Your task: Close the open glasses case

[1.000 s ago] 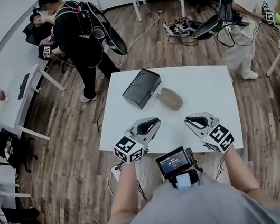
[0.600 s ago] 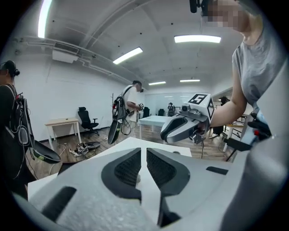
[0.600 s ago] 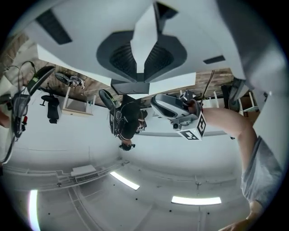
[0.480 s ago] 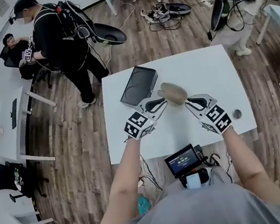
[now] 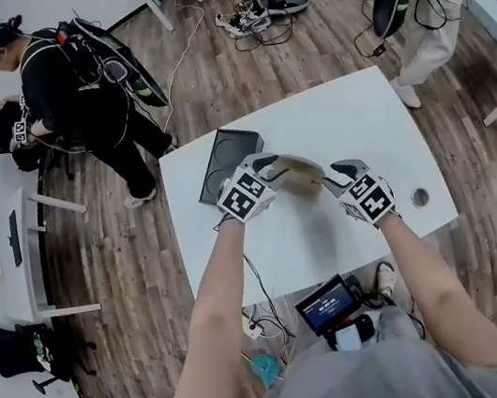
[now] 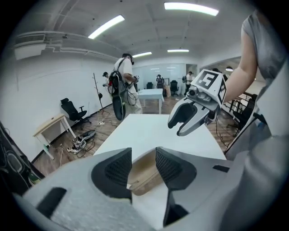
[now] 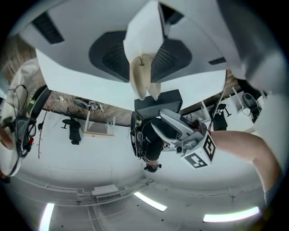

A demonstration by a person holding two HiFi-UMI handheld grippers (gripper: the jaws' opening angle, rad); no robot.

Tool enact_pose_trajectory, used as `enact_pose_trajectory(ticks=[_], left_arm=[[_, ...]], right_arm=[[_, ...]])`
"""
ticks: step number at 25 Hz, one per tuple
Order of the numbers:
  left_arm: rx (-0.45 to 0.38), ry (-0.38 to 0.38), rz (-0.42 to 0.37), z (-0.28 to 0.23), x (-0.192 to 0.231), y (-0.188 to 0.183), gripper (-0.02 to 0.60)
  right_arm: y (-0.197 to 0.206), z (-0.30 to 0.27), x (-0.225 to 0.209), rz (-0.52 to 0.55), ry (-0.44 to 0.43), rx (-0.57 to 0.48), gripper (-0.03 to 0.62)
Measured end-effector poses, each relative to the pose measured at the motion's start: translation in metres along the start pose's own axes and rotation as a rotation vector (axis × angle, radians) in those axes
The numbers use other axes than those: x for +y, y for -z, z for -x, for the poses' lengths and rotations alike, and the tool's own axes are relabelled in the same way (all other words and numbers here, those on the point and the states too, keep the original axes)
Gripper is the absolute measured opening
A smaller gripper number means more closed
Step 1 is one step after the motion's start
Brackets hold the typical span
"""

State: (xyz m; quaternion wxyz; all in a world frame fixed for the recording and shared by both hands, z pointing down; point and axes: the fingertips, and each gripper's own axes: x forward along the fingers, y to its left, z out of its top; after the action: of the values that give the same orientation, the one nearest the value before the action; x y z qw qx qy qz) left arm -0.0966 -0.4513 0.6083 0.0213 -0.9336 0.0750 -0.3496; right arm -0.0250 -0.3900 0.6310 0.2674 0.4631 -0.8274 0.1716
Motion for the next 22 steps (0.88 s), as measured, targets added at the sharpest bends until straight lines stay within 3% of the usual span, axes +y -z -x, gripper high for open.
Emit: enact_pose_trajectory(ticks=[3,11,22], left_arm=[[0.080,-0.003,-0.062,-0.011,0.016,0.011,0.150],[0.264,0.005,-0.135,-0.058,0.027,0.053,0.150],[0.381,-0.013,-0.199,-0.085,0.046,0.084,0.147]], right_arm=[[0.003,-0.017,0.000,0.001,0.008,0.037,0.121],[0.018,-0.054,-0.019,0.039,0.031,0.099,0.121],[0.028,-0.074,-0.026,0.047,-0.012,0.163,0.120]])
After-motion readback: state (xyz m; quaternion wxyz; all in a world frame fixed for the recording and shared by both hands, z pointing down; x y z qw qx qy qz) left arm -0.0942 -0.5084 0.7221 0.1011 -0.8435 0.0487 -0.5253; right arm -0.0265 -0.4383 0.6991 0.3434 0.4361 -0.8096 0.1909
